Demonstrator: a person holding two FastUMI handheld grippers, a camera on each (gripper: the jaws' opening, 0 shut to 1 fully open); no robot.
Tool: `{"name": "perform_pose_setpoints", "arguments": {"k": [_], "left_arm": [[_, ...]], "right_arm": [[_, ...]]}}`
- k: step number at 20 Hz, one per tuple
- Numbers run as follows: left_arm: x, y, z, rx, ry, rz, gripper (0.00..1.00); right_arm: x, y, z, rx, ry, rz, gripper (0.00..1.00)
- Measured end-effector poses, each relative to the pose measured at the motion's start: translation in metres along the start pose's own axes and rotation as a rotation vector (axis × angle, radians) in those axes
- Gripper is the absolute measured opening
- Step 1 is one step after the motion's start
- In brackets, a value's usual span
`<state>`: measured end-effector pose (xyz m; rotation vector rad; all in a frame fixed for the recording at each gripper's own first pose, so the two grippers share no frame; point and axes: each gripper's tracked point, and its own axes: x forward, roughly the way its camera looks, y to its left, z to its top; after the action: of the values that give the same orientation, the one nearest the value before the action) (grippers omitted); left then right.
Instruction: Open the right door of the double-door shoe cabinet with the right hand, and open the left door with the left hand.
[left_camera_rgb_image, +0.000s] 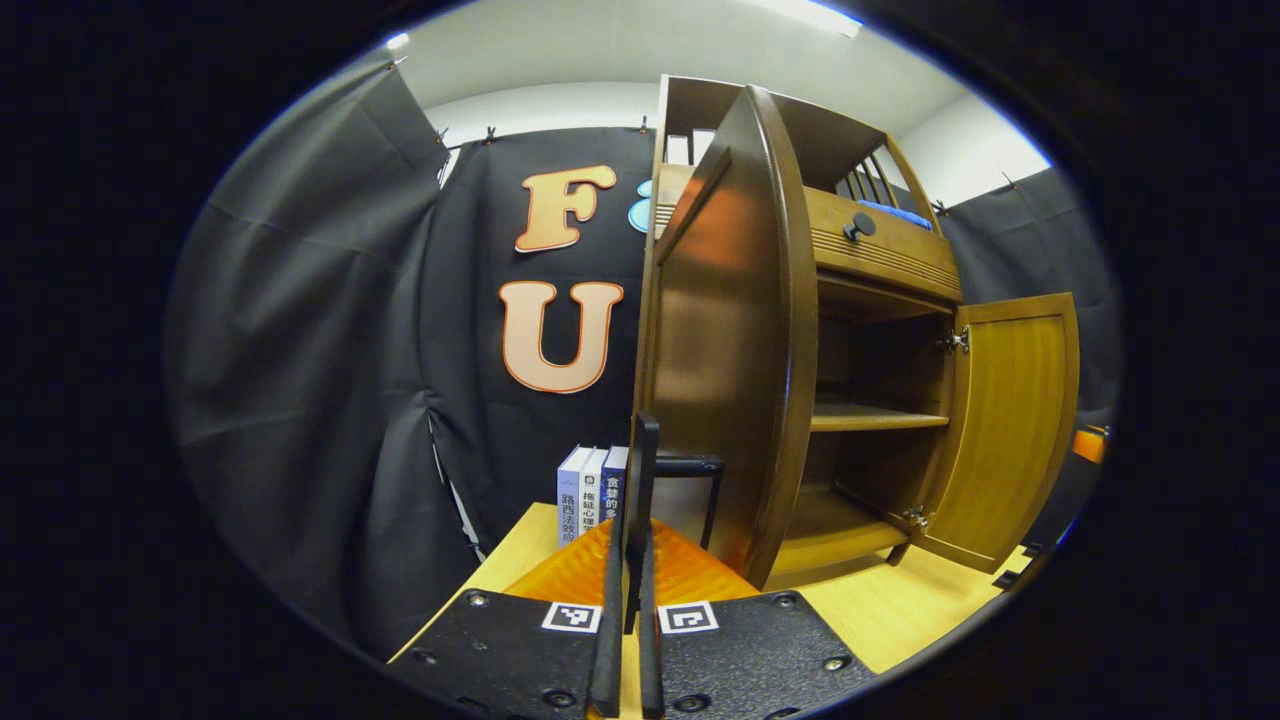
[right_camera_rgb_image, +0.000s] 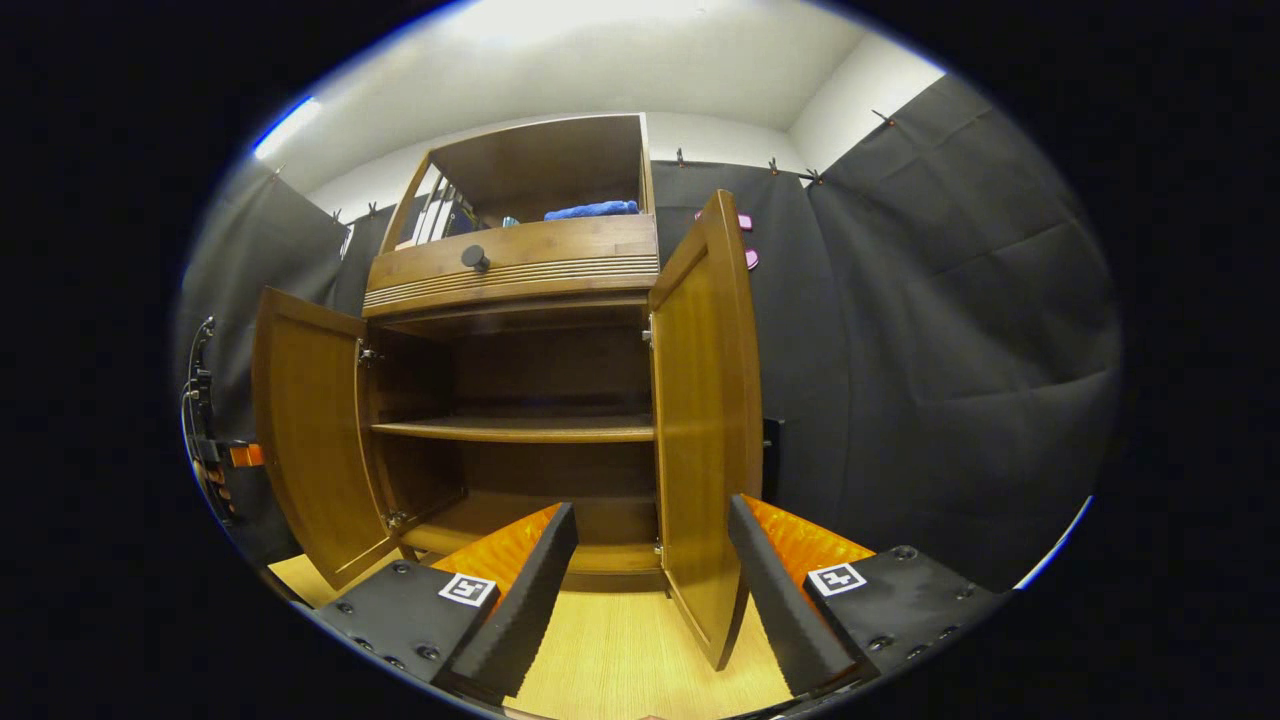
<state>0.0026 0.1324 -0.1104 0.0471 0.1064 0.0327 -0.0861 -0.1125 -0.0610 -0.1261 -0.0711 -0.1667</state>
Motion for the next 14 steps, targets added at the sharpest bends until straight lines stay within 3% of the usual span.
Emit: {"name": "perform_pose_setpoints", "arguments": {"k": [3, 4, 5, 7, 9, 12, 13, 14], "left_arm": [[-0.003, 0.004, 0.000, -0.021, 0.009, -0.025, 0.08], [-0.004, 0.005, 0.000, -0.018, 0.011, -0.028, 0.15], [-0.007, 0.007, 0.000, -0.017, 0.014, -0.023, 0.09], [-0.014, 0.009, 0.000, -0.023, 0.016, -0.017, 0.07], [-0.021, 0.008, -0.001, -0.046, 0.022, -0.009, 0.14], [-0.031, 0.006, 0.003, -0.051, 0.024, 0.003, 0.10], [-0.036, 0.007, 0.008, -0.042, 0.018, 0.011, 0.02], [-0.040, 0.006, 0.013, -0.032, 0.010, 0.015, 0.15]], "right_arm": [[0.000, 0.010, 0.002, -0.006, -0.003, 0.014, 0.98], [0.000, 0.012, 0.002, -0.009, -0.003, 0.016, 0.98], [0.001, 0.012, 0.001, -0.012, -0.002, 0.017, 0.98], [0.001, 0.014, 0.001, -0.009, 0.002, 0.021, 0.98], [0.000, 0.012, 0.002, -0.001, 0.002, 0.017, 0.98], [0.000, 0.009, 0.003, 0.008, 0.004, 0.020, 0.98], [0.000, 0.009, 0.003, 0.012, 0.005, 0.022, 0.98], [-0.002, 0.008, 0.004, 0.014, 0.005, 0.023, 0.98]]}}
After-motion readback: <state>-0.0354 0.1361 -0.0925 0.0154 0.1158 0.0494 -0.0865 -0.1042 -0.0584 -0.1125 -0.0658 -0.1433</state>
